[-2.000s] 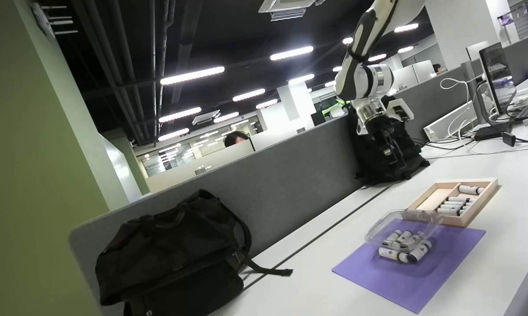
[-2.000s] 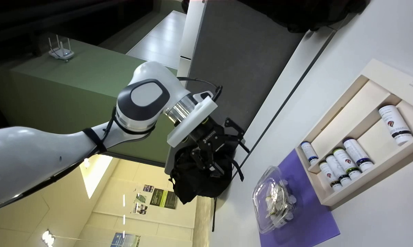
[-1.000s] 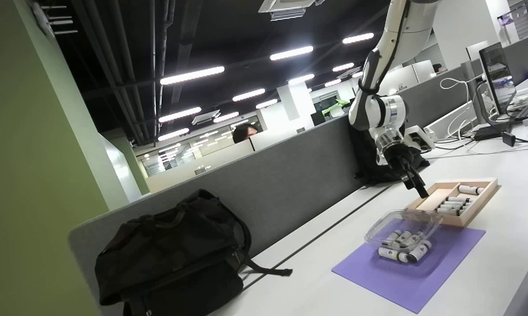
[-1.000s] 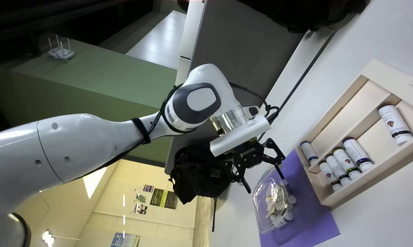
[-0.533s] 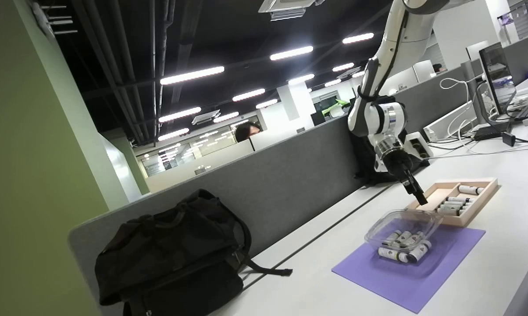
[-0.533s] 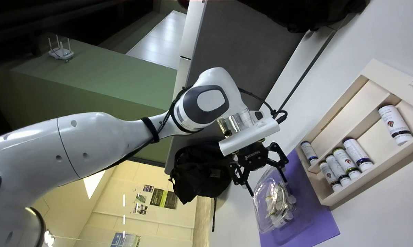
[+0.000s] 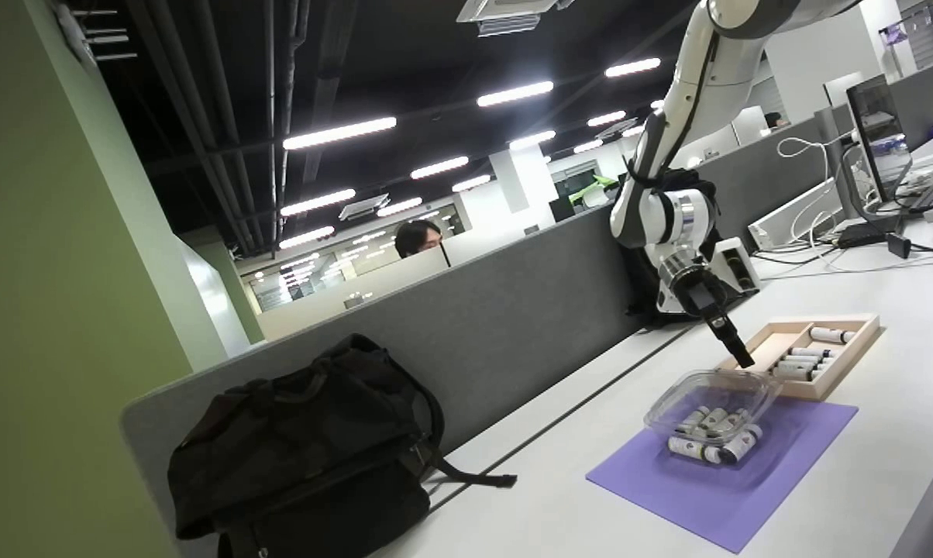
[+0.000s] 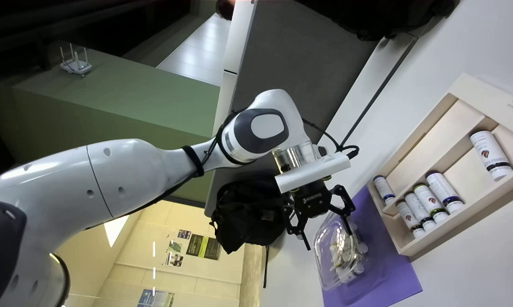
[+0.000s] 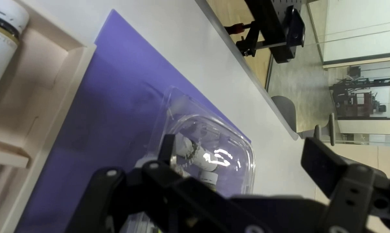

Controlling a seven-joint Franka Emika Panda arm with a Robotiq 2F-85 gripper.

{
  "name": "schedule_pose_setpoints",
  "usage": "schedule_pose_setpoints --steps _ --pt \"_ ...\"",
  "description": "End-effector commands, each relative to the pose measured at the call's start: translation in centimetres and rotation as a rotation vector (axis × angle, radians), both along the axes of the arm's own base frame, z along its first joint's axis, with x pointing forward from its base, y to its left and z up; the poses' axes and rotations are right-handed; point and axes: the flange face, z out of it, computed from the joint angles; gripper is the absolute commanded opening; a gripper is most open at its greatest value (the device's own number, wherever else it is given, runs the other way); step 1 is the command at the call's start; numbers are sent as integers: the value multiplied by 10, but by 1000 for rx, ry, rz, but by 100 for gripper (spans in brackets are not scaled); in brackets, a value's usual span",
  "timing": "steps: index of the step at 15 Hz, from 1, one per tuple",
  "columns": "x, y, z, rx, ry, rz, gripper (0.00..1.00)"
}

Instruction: Take one bottle from the tray, put it in the container, close the lid, then open it

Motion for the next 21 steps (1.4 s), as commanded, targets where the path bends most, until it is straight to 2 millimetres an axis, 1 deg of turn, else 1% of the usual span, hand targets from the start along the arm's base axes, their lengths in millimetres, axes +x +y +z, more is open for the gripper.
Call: schedule_pose_setpoints --steps 1,12,16,21 --pt "7 -3 1 8 18 -2 100" --pt "17 0 -8 -87 90 -66 100" --pt "17 3 -3 -95 106 -66 100" --pt "12 -1 1 -91 107 -59 100"
